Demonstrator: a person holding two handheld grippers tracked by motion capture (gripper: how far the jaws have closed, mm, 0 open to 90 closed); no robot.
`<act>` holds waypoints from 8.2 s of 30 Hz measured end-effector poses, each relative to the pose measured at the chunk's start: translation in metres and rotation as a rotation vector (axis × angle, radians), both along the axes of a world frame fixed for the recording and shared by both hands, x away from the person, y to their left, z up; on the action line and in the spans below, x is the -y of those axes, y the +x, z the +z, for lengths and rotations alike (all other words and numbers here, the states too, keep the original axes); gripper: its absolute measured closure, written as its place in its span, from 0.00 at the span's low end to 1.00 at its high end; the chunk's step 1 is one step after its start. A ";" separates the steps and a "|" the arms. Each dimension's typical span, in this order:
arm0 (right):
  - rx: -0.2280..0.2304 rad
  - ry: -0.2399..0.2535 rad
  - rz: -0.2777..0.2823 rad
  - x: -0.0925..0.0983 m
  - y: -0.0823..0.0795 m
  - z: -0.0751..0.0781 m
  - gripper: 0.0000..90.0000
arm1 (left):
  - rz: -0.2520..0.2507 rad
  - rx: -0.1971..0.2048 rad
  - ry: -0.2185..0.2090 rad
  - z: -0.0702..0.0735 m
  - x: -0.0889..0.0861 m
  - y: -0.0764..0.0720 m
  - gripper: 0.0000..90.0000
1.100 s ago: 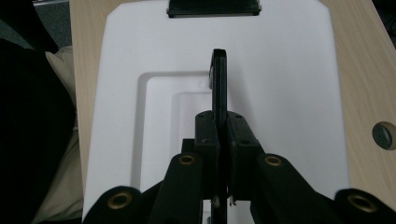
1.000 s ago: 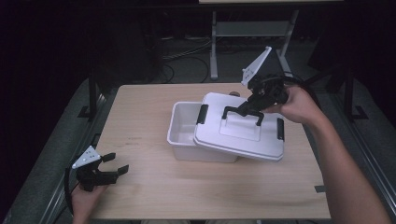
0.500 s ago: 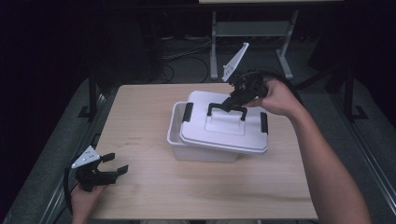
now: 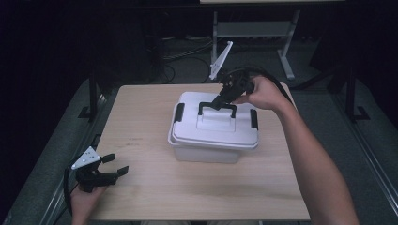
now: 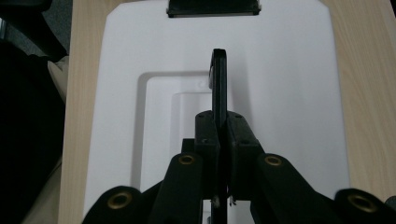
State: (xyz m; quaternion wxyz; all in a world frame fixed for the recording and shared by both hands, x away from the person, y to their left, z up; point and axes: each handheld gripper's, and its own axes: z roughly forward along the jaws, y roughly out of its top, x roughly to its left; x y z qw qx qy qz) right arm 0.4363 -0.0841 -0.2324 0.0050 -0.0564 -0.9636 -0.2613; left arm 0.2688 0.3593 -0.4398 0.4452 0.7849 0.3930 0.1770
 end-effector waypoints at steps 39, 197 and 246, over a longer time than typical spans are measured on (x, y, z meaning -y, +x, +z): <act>-0.060 -0.039 0.024 -0.029 0.033 -0.038 0.94 | 0.014 0.006 -0.013 0.000 -0.004 -0.002 0.20; -0.069 0.094 -0.395 0.146 -0.061 -0.094 0.44 | -0.013 -0.002 -0.013 0.000 0.003 -0.001 0.20; -0.127 0.120 -0.472 0.182 -0.098 -0.151 0.44 | -0.012 -0.006 -0.006 -0.001 0.004 -0.003 0.20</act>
